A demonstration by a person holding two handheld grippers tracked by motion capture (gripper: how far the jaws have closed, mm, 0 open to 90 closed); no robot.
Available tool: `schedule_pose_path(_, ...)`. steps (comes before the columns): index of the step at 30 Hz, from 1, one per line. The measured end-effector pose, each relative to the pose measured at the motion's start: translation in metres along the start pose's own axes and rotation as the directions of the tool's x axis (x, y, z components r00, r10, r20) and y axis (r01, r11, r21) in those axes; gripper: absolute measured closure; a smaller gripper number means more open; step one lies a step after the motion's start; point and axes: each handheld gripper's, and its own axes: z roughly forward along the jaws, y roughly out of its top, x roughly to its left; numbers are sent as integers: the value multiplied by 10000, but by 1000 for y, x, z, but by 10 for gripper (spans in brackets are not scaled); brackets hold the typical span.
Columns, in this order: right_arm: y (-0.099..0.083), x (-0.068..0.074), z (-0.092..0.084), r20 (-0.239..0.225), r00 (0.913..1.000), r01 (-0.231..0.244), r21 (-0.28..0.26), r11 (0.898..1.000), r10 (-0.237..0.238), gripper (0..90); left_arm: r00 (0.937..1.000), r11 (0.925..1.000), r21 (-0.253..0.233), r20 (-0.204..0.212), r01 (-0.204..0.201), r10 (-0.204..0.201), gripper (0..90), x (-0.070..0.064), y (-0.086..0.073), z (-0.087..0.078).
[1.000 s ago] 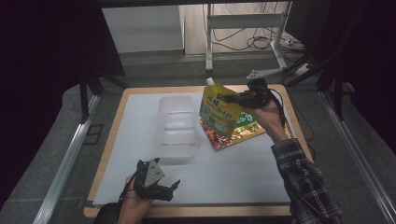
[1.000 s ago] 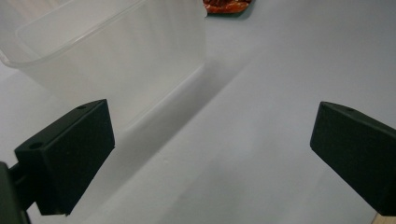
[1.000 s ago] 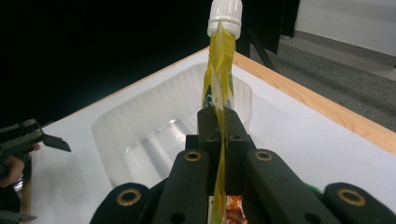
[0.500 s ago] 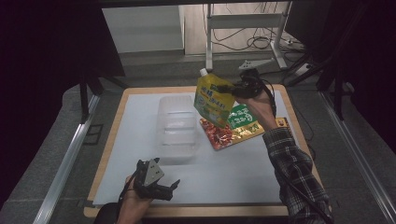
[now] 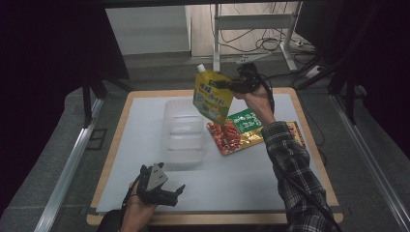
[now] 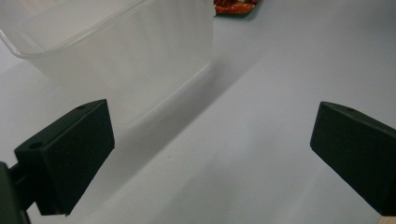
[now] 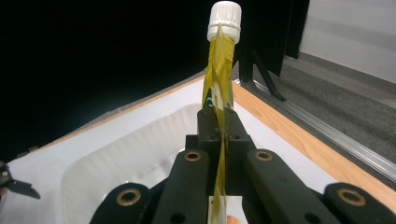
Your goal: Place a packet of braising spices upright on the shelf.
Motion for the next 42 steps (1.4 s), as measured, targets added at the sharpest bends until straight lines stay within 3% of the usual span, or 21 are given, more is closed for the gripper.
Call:
schedule_pose_path(12, 9, -2, 32, -297, 9995, 44, -76, 10000, -46, 882, 9999, 10000, -21, 94, 62, -62, 0, 0, 0, 1)
schedule_pose_path(27, 22, 6, 79, -488, 9977, 473, 7, 9989, -472, 882, 9999, 9999, 127, 146, -87, 85, 0, 0, 0, 1)
schedule_pose_path(42, 5, 12, 116, -630, 9965, 592, 791, 9951, -542, 882, 9998, 9999, 114, 217, -58, 55, 0, -1, 0, 2)
